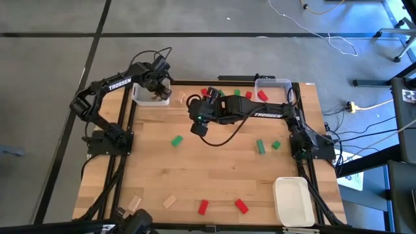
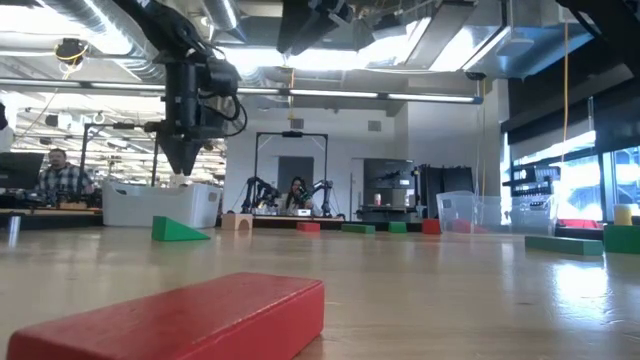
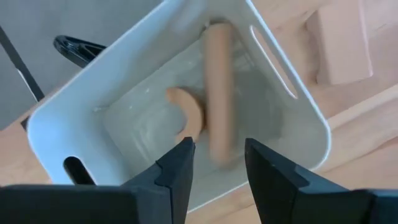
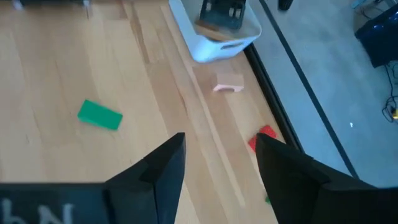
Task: Sort & place blocks by color
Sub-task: Put the light brown block into the gray bin
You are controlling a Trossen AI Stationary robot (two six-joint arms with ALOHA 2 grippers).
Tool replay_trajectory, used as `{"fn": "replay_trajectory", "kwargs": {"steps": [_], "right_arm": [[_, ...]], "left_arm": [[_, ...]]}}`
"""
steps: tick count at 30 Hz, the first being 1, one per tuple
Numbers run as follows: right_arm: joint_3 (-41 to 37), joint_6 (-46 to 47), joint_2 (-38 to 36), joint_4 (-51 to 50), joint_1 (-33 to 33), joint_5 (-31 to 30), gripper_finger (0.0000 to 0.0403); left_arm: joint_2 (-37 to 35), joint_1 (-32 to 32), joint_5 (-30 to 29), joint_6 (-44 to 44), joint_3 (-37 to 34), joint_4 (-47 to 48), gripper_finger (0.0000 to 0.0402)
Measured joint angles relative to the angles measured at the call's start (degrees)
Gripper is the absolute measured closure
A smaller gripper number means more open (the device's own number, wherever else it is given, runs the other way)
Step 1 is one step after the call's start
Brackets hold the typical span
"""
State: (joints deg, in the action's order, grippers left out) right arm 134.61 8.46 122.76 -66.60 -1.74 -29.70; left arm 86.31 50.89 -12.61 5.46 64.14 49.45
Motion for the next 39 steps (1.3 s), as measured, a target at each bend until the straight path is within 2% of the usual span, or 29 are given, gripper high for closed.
{"fn": "replay_trajectory", "kwargs": {"steps": [2,5,10,16,20,24,32,39], "right_arm": [[0.21,-0.75,0.03,-2.03,0.02,1.04,0.0208],[0.24,-0.62,-0.15,-5.21,0.04,4.24,0.0208],[0.24,4.91,-0.85,-13.11,1.00,8.96,0.0208],[-0.42,3.28,-1.02,-19.22,1.73,18.45,0.0208],[-0.74,-1.58,-0.98,-19.17,1.69,21.72,0.0208],[-0.74,-4.29,-1.01,-19.16,1.73,22.28,0.0208],[-0.74,-8.63,-1.01,-19.07,1.73,22.25,0.0208],[-0.74,-8.74,-1.01,-19.05,1.73,21.95,0.0208]], "left_arm": [[-1.40,0.00,0.70,-0.02,0.00,0.16,0.0265],[-4.59,-0.04,4.92,-0.05,0.00,1.52,0.0265],[-11.50,-0.59,17.06,-1.39,0.00,4.69,0.0265],[-19.27,-4.98,30.60,-12.12,0.00,11.88,0.0264],[-22.00,-10.76,34.41,-18.66,0.00,19.02,0.0264],[-23.89,-17.40,34.85,-20.17,0.00,24.77,0.0264],[-24.99,-33.41,35.27,-10.99,-1.01,27.82,0.0264],[-25.88,-48.12,39.53,5.92,-4.57,28.59,0.0264]]}}
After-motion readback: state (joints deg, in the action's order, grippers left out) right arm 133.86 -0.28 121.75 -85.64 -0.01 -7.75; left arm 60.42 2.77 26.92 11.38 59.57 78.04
